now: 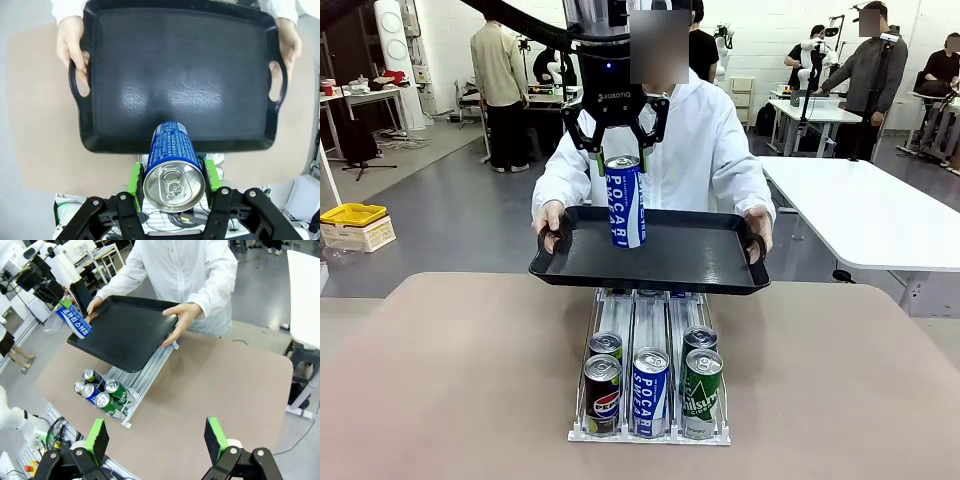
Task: Retrieve and hand over the desired beverage to the person.
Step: Place the picked can on the Handle tray extended by the person.
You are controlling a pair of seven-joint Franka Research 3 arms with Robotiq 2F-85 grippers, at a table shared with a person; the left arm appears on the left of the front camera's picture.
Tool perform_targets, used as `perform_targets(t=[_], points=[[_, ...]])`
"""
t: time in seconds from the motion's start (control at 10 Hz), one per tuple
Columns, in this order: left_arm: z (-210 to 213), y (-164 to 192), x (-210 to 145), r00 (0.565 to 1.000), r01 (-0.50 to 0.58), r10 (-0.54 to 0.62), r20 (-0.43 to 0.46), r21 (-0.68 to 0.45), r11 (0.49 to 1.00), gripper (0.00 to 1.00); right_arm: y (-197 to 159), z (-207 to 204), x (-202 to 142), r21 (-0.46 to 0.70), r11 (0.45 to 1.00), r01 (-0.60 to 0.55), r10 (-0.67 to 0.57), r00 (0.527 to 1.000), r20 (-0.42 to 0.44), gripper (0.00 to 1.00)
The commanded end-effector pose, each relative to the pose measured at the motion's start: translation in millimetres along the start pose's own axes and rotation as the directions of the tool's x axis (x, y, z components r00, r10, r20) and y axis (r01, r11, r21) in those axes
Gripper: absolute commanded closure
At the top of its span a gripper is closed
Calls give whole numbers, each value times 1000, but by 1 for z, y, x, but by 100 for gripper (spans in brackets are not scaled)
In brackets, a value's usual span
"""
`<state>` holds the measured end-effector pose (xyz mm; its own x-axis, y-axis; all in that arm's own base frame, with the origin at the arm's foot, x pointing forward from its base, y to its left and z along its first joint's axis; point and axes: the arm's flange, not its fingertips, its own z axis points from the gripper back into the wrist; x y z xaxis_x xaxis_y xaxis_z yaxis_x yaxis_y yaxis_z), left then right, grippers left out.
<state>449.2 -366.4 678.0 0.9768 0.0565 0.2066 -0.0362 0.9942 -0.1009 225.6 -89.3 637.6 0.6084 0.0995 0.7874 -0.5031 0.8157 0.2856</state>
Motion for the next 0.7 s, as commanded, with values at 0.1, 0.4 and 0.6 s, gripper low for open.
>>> perform_targets(t=[0.1, 0.4, 0.6], points=[[-12, -4, 30, 998, -6, 2, 56, 71, 997, 42, -1, -1, 0, 1, 1000, 4, -4, 1000, 0, 0], [-32, -1, 57, 995, -42, 33, 90, 101, 994, 42, -1, -1, 0, 1, 1000, 4, -4, 1000, 0, 0], [-41, 4, 70, 997, -47, 43, 58, 79, 996, 42, -1, -1, 0, 1, 1000, 4, -4, 1000, 0, 0]])
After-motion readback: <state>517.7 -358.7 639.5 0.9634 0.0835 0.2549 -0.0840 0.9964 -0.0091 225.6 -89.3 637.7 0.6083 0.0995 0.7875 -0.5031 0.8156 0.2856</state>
